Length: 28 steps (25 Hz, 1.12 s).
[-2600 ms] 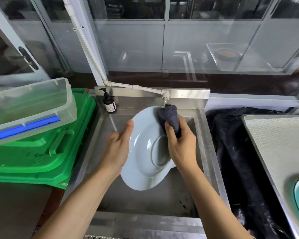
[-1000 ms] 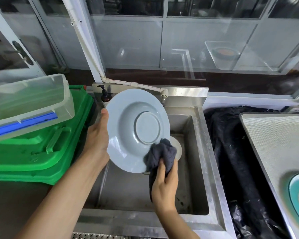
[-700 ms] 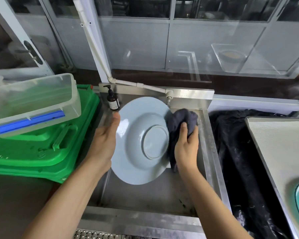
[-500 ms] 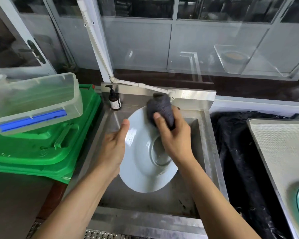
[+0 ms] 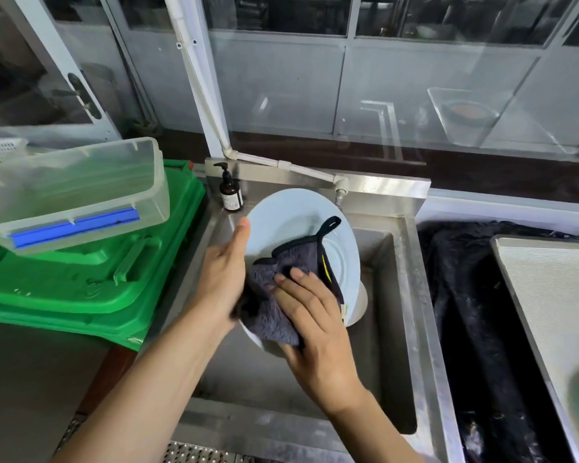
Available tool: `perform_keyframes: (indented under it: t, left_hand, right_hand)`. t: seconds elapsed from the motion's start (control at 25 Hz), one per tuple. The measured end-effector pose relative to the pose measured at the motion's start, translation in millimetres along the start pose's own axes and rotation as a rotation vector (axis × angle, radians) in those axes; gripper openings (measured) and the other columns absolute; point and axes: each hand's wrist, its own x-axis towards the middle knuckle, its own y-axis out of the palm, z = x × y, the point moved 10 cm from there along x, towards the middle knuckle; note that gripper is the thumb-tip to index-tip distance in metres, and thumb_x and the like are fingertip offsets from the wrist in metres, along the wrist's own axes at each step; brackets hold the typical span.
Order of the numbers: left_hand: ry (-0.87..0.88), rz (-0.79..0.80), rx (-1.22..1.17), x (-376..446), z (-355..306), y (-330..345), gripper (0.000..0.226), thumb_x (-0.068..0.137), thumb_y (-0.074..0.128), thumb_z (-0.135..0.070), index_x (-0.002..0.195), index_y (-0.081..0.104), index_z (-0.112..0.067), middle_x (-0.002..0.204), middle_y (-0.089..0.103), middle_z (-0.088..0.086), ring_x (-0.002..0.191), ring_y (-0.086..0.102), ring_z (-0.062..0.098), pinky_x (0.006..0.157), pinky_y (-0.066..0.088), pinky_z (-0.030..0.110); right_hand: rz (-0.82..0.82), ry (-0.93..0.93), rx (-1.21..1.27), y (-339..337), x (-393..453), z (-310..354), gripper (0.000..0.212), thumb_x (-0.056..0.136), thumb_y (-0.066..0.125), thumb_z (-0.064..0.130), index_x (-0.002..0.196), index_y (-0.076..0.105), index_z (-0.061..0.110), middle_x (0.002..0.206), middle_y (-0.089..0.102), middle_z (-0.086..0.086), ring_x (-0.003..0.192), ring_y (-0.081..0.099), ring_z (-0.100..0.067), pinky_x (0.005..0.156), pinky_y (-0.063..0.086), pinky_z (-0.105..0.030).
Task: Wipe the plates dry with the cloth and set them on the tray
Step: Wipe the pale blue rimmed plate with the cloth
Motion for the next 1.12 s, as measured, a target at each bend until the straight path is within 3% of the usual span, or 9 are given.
perform_keyframes:
  t: [0.08, 0.16, 0.24, 0.32, 0.56, 0.68, 0.84, 0.92, 1.12]
  left_hand:
    - [-0.017, -0.026, -0.025, 1.2, 1.5, -2.1, 0.052, 0.082, 0.066, -0.067, 0.091, 0.077, -0.017, 0.095, 0.077, 0.014, 0.09, 0.074, 0.03, 0.082, 0.059, 0.041]
    - [-0.027, -0.059, -0.015, 0.2, 3.0, -6.5, 0.054, 0.083, 0.065, -0.068, 0.099, 0.075, -0.017, 0.089, 0.071, 0.02, 0.089, 0.072, 0.031, 0.07, 0.062, 0.033]
    - [-0.017, -0.055, 0.01, -2.1, 2.8, -7.8, 0.051, 0.086, 0.06, -0.068, 0.085, 0.072, -0.018, 0.076, 0.072, 0.008, 0.072, 0.071, 0.016, 0.049, 0.047, 0.018]
    - [-0.004, -0.027, 0.025, -4.7, 0.6, -5.3, 0.053, 0.088, 0.059, -0.067, 0.072, 0.067, -0.016, 0.072, 0.069, 0.002, 0.068, 0.063, 0.019, 0.06, 0.046, 0.027]
    - [0.004, -0.031, -0.015, -3.5, -0.2, -11.4, 0.051, 0.087, 0.062, -0.064, 0.09, 0.079, -0.016, 0.1, 0.078, 0.009, 0.095, 0.073, 0.027, 0.09, 0.056, 0.046]
    - [0.003, -0.037, 0.003, -6.8, 3.8, -15.6, 0.056, 0.079, 0.06, -0.076, 0.09, 0.077, -0.024, 0.102, 0.078, 0.0, 0.097, 0.072, 0.021, 0.087, 0.054, 0.042]
    - [0.024, 0.024, 0.071, -13.3, 0.9, -12.5, 0.074, 0.064, 0.054, -0.087, 0.071, 0.071, -0.015, 0.071, 0.069, 0.001, 0.063, 0.062, 0.02, 0.067, 0.046, 0.036]
    - [0.053, 0.035, 0.088, -13.9, 0.0, -11.1, 0.095, 0.064, 0.053, -0.09, 0.077, 0.058, 0.003, 0.075, 0.055, 0.006, 0.066, 0.049, 0.021, 0.066, 0.037, 0.037]
    - [0.08, 0.012, 0.091, -18.6, -3.3, -6.6, 0.057, 0.064, 0.056, -0.079, 0.068, 0.07, -0.024, 0.071, 0.062, 0.004, 0.07, 0.054, 0.016, 0.069, 0.04, 0.034]
  right_hand:
    - [-0.032, 0.045, 0.031, -5.6, 8.4, -7.7, 0.05, 0.097, 0.063, 0.012, 0.146, 0.051, 0.013, 0.15, 0.054, -0.003, 0.147, 0.042, -0.023, 0.121, 0.033, -0.05]
    - [-0.168, 0.329, 0.14, -23.2, 22.6, -41.4, 0.042, 0.096, 0.06, 0.016, 0.138, 0.056, 0.017, 0.138, 0.062, -0.002, 0.134, 0.054, -0.019, 0.115, 0.041, -0.045]
    - [-0.373, 0.663, 0.26, -40.9, 23.7, -80.6, 0.016, 0.099, 0.06, 0.024, 0.115, 0.061, 0.023, 0.106, 0.07, 0.007, 0.1, 0.065, -0.011, 0.088, 0.05, -0.032]
    - [-0.431, 0.77, 0.258, -38.3, 20.9, -86.7, 0.006, 0.099, 0.06, 0.032, 0.105, 0.059, 0.029, 0.093, 0.068, 0.011, 0.086, 0.064, -0.007, 0.076, 0.046, -0.026]
    - [-0.168, 0.2, 0.106, -1.4, 14.5, -18.4, 0.052, 0.092, 0.057, 0.01, 0.143, 0.051, 0.017, 0.146, 0.056, -0.002, 0.142, 0.048, -0.02, 0.119, 0.036, -0.036]
    - [-0.349, 0.544, 0.217, -24.3, 5.1, -62.1, 0.032, 0.094, 0.06, 0.009, 0.12, 0.059, 0.026, 0.112, 0.067, 0.016, 0.107, 0.062, -0.002, 0.094, 0.044, -0.017]
    - [-0.477, 0.95, 0.277, -40.4, 6.7, -106.3, 0.015, 0.101, 0.059, 0.029, 0.087, 0.054, 0.024, 0.078, 0.065, 0.014, 0.071, 0.058, -0.004, 0.063, 0.039, -0.02]
    - [-0.405, 0.903, 0.257, -41.5, 28.0, -100.3, 0.015, 0.1, 0.06, 0.032, 0.088, 0.053, 0.026, 0.078, 0.065, 0.013, 0.074, 0.059, -0.001, 0.065, 0.039, -0.019]
    - [-0.036, 0.316, 0.098, -13.1, 75.5, -30.3, 0.031, 0.093, 0.067, 0.032, 0.124, 0.06, 0.032, 0.106, 0.066, 0.014, 0.098, 0.06, -0.006, 0.085, 0.043, -0.016]
